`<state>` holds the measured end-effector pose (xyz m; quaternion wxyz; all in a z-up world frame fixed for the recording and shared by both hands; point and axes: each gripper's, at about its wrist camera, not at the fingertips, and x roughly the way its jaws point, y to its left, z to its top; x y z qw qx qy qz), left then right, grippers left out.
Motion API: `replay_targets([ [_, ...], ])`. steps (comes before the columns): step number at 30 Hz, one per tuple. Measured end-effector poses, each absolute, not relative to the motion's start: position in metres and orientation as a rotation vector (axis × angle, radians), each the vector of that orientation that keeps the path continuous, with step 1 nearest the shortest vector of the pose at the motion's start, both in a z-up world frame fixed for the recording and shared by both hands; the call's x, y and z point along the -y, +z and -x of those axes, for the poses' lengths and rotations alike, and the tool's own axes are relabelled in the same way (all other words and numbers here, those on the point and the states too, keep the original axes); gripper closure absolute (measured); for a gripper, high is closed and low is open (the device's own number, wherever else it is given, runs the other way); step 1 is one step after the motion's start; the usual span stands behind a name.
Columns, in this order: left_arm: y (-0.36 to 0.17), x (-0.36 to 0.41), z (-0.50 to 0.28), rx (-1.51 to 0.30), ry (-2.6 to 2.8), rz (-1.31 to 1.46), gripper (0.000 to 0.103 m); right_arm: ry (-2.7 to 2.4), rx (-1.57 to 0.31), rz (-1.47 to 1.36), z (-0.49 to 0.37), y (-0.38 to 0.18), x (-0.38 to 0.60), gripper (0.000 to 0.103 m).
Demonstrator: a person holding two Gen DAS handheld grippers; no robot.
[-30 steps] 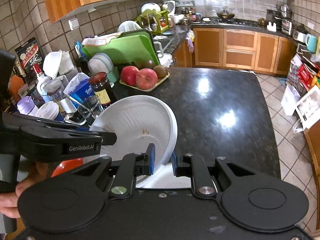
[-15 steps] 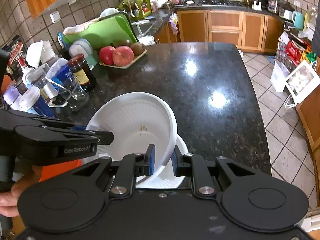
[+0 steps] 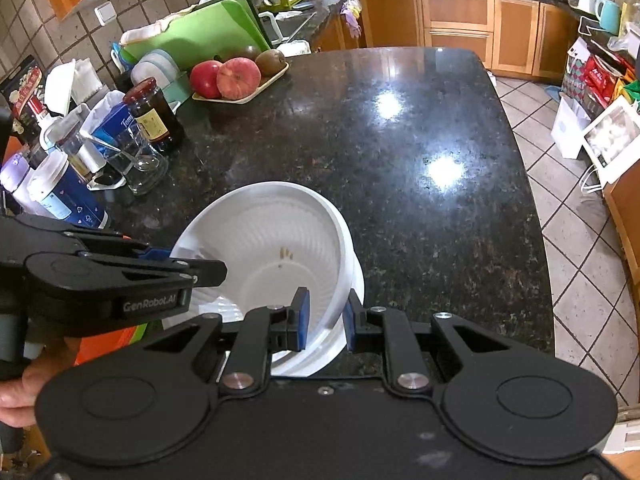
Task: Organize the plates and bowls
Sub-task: 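Carry the held white bowl across the counter with the left tool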
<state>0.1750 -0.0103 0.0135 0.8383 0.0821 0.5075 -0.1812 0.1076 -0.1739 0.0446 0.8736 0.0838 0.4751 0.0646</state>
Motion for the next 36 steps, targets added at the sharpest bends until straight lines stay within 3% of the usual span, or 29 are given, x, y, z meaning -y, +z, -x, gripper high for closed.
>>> replay_targets([
  [36, 0.026, 0.000, -0.174, -1.016, -0.426, -0.147, 0.079, 0.086, -0.961, -0.161, -0.108, 0.045, 0.182, 0.082],
])
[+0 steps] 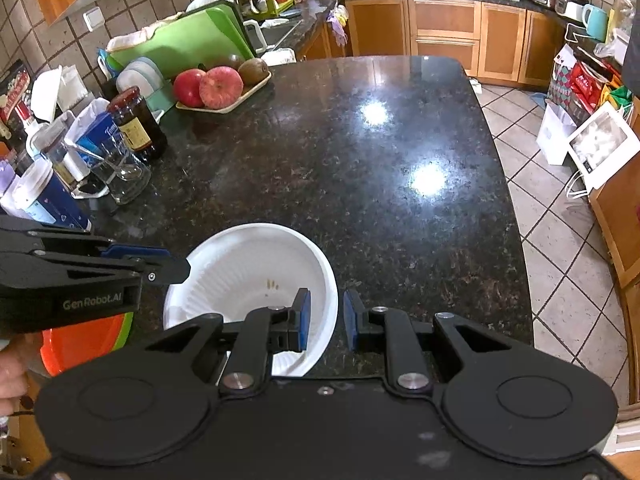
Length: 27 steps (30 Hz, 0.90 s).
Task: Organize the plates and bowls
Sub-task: 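Carry the held white bowl across the counter with the left tool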
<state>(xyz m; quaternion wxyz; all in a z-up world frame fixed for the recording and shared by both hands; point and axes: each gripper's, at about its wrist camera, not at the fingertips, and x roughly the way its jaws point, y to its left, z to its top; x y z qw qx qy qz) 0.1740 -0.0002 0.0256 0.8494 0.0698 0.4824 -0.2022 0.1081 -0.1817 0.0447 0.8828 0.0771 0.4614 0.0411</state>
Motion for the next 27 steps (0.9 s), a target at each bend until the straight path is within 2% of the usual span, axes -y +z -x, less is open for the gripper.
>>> replay_targets([
  [8, 0.036, -0.010, -0.167, -0.937, -0.390, -0.127, 0.079, 0.094, -0.922, -0.206, -0.102, 0.052, 0.188, 0.081],
  [13, 0.036, -0.013, -0.166, -0.937, -0.385, -0.108, 0.079, 0.100, -0.919, -0.234, -0.100, 0.050, 0.193, 0.074],
  [27, 0.024, -0.007, -0.166, -0.976, -0.365, -0.082, 0.079, 0.148, -0.972, -0.254, -0.110, 0.030, 0.196, 0.074],
])
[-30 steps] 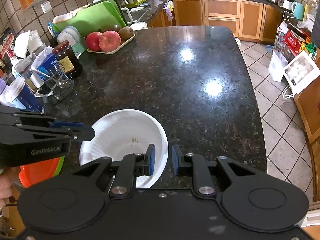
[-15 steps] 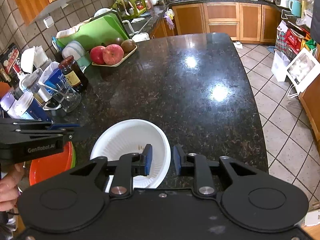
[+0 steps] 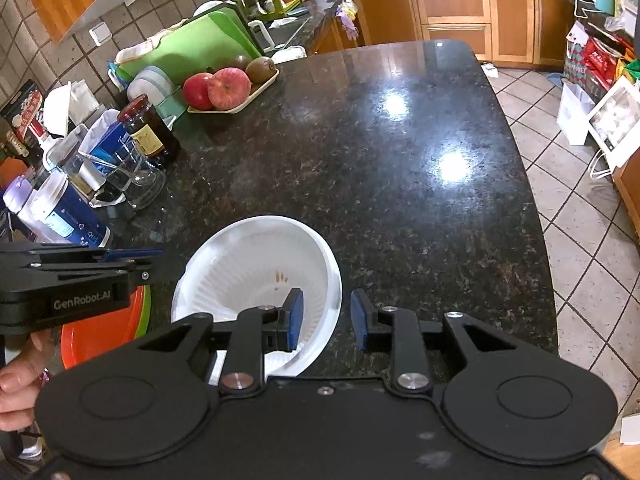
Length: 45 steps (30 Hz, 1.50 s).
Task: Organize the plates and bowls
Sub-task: 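Carry the held white bowl across the counter with the left tool, then bring the held white bowl over the orange plate stack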
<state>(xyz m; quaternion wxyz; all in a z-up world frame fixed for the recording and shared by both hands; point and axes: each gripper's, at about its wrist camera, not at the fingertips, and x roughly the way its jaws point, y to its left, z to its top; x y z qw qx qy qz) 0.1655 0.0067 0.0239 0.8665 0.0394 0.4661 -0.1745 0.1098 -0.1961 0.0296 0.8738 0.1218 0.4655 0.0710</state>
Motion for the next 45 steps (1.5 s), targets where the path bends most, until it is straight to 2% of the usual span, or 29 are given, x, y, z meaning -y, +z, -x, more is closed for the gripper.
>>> replay_targets([
  [19, 0.012, 0.010, -0.166, -0.975, -0.343, -0.100, 0.079, 0.228, -0.998, -0.248, -0.128, 0.012, 0.200, 0.074],
  [32, 0.026, 0.002, -0.155, -0.950, -0.359, -0.056, 0.079, 0.254, -1.011, -0.247, -0.135, 0.005, 0.201, 0.074],
  [45, 0.003, 0.018, -0.158, -0.994, -0.380, -0.098, 0.079, 0.275, -1.029, -0.237, -0.135, -0.003, 0.194, 0.074],
])
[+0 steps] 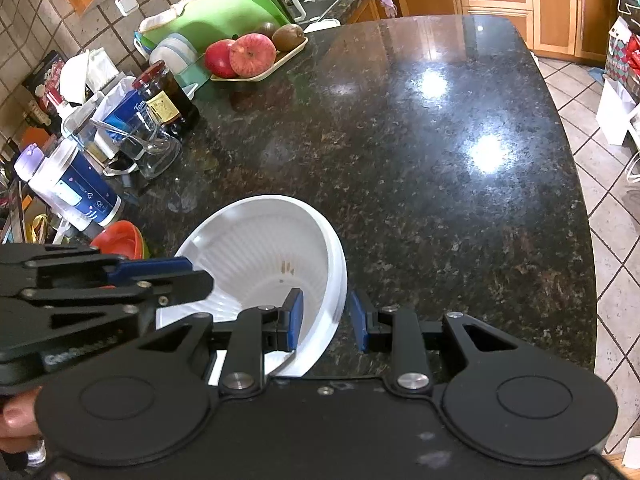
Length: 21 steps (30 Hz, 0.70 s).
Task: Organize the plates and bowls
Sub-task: 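Bring the held white bowl over the orange plate stack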
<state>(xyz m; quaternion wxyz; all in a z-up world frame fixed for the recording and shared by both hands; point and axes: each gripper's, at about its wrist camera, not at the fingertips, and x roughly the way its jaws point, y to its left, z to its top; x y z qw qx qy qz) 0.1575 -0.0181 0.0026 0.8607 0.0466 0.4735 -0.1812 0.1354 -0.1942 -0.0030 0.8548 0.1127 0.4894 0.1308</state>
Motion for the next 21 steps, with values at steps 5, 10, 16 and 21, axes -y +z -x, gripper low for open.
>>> replay_targets([
  [5, -0.0040, 0.0191, -0.1583, -1.015, -0.371, -0.085, 0.079, 0.284, -1.036, -0.243, -0.1368, -0.0054, 0.1953, 0.074],
  [10, -0.0049, 0.0197, -0.1565, -1.005, -0.356, -0.082, 0.079, 0.295, -1.039, -0.232, -0.1391, -0.0075, 0.1922, 0.074],
  [16, -0.0044, 0.0164, -0.1556, -1.003, -0.364, -0.047, 0.079, 0.306, -1.042, -0.221, -0.1420, -0.0099, 0.1921, 0.074],
  [21, -0.0049, 0.0168, -0.1523, -0.990, -0.377, -0.048, 0.079, 0.311, -1.045, -0.218, -0.1433, -0.0122, 0.1917, 0.074],
])
